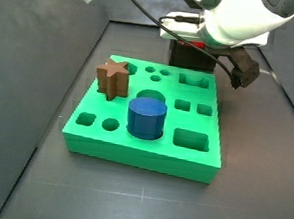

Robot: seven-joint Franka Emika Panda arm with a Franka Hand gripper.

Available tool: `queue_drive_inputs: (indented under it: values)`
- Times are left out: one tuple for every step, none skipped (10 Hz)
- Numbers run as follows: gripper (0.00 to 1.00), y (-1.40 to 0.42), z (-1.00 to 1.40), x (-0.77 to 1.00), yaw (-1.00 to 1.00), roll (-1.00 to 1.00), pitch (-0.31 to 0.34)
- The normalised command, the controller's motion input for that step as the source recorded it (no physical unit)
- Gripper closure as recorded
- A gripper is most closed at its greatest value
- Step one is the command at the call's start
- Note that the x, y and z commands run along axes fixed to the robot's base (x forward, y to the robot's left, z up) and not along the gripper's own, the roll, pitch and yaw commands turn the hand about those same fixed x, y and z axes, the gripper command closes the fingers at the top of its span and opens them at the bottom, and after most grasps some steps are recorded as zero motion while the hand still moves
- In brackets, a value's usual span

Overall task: Pick up the hexagon object. Move up. Place the hexagon object on the fixture. Regrasp the hexagon object. Move to above the board. Insert the hexagon object.
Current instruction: Move to above the board.

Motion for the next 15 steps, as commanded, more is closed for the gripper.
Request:
queue_drive_inputs:
  values:
    - [1.00, -0.07, 1.00, 0.15, -0.23, -0.20, 0.356]
    - [1.00, -0.07, 1.00, 0.15, -0.20, -0.20, 0.365]
    - [1.00, -0.07, 1.00, 0.14, -0.09, -0.18, 0.388]
    - [1.00, -0.07, 1.00, 0.14, 0.01, -0.15, 0.391]
    - [1.00, -0.07, 1.00, 0.14, 0.10, -0.11, 0.374]
    - [1.00, -0.06, 1.00, 0.14, 0.18, -0.07, 0.333]
    - [1.00, -0.06, 1.00, 0.14, 0.23, -0.05, 0.282]
    - [1.00, -0.06, 1.00, 0.14, 0.26, -0.03, 0.222]
    - [1.00, -0.06, 1.00, 0.13, 0.27, -0.03, 0.142]
    - [1.00, -0.06, 1.00, 0.13, 0.26, -0.02, 0.087]
    - [1.00, -0.06, 1.00, 0.13, 0.24, -0.02, 0.056]
    - [1.00, -0.06, 1.00, 0.12, 0.18, -0.02, 0.005]
    - [1.00, -0.06, 1.00, 0.12, 0.15, -0.02, -0.014]
    - [1.00, -0.05, 1.00, 0.11, 0.11, -0.02, -0.023]
    - [1.00, -0.05, 1.00, 0.09, 0.08, -0.03, -0.025]
